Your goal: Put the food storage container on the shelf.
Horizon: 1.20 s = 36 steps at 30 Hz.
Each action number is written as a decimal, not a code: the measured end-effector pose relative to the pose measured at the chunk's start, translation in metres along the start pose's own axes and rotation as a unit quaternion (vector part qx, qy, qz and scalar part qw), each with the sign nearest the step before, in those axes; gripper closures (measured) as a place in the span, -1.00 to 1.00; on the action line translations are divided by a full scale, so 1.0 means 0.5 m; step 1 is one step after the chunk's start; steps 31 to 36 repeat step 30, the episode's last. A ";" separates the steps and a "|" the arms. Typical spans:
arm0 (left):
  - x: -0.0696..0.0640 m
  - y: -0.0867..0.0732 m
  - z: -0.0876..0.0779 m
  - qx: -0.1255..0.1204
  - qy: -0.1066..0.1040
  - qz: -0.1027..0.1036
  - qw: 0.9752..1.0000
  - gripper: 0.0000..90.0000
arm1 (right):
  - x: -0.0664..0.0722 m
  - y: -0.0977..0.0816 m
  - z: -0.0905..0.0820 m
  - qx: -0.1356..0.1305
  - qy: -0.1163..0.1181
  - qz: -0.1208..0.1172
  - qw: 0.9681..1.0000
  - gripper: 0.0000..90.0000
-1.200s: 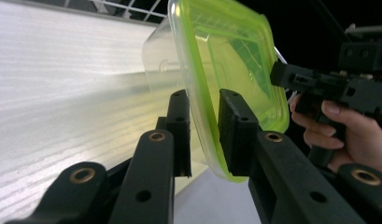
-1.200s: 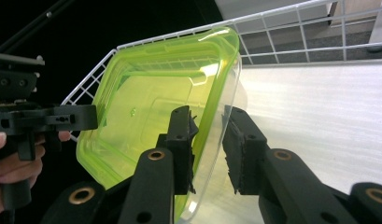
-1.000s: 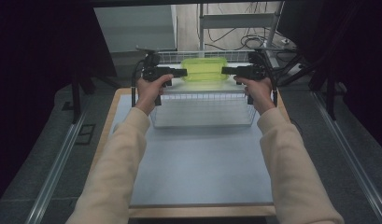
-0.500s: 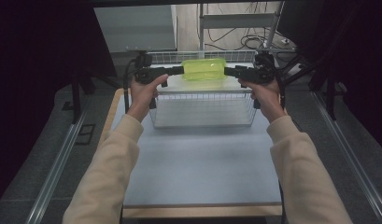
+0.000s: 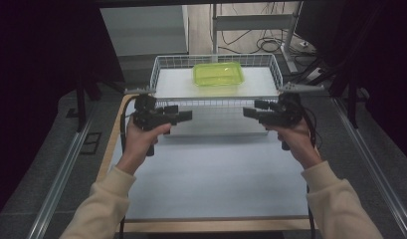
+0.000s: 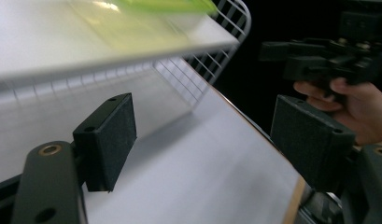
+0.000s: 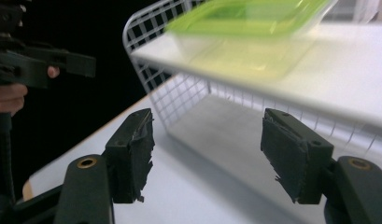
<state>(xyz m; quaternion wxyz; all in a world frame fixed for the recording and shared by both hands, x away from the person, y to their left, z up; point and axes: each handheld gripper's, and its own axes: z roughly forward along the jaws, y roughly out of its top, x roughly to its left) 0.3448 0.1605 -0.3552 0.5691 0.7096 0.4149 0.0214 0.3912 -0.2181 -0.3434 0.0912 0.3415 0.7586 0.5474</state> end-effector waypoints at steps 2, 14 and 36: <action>-0.010 -0.037 -0.006 -0.001 -0.007 0.003 1.000 -0.50 | 0.013 -0.032 -0.005 -0.001 0.006 -0.010 1.000 -0.25; -0.024 -0.214 -0.006 0.026 -0.005 0.016 1.000 -0.49 | 0.066 -0.220 -0.025 0.039 0.032 -0.032 0.998 -0.30; -0.010 -0.264 0.004 0.047 0.015 0.015 0.999 -0.49 | 0.075 -0.279 -0.017 0.022 0.026 -0.049 0.998 -0.42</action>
